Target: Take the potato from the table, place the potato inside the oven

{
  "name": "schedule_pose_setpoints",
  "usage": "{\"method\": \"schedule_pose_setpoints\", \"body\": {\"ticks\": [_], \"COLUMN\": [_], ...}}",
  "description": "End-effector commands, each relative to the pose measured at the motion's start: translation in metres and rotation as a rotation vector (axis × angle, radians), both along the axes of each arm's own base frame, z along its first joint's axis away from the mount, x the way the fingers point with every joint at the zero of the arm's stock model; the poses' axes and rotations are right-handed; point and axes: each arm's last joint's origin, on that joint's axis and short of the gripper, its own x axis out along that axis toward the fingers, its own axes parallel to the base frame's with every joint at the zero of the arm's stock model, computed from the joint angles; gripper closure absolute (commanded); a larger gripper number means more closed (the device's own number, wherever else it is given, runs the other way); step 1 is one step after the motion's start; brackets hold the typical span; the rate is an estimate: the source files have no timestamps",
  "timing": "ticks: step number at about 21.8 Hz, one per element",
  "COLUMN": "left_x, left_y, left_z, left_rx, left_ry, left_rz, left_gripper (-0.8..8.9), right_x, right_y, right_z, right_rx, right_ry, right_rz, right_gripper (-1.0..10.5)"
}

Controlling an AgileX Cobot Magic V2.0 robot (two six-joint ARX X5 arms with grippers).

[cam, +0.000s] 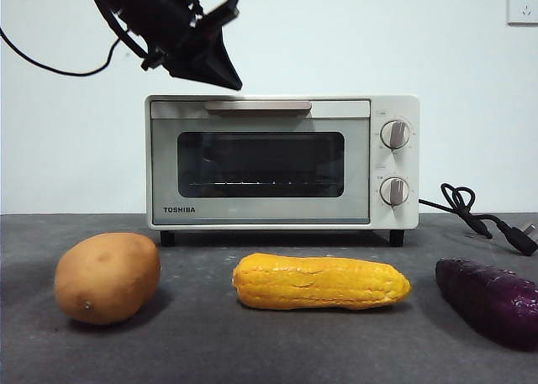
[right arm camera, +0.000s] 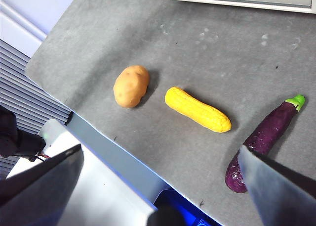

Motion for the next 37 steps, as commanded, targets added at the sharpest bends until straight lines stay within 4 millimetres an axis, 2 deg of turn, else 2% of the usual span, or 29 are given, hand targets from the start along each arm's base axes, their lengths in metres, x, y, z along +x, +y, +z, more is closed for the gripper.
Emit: {"method": "schedule_pose_setpoints", "body": {"ticks": [1, 10, 16, 28, 37], "left_x": [0.005, 0.011, 0.008, -0.022, -0.044], "left_y": [-0.004, -0.007, -0.010, -0.027, -0.030], "left_z": [-0.006, -0.021, -0.025, -0.047, -0.059], "left_rx": [0.018, 0.066, 0.080, 0.190, 0.287], "left_ry": [-0.019, -0.003, 0.035, 0.315, 0.514], "left_rz": [0.002, 0.007, -0.009, -0.138, -0.176], "left_gripper": [8.21, 8.21, 8.22, 8.21, 8.21], "right_x": [0.000, 0.000, 0.000, 0.000, 0.000], "right_y": [0.000, 0.000, 0.000, 0.000, 0.000], "right_z": [0.001, 0.001, 0.001, 0.000, 0.000], "right_rx": [0.004, 0.004, 0.004, 0.004, 0.004], "right_ry": [0.000, 0.001, 0.000, 0.002, 0.001], "right_rz": [0.004, 0.004, 0.004, 0.004, 0.004], "right_gripper": [2.9, 2.9, 2.9, 2.9, 2.9]}}
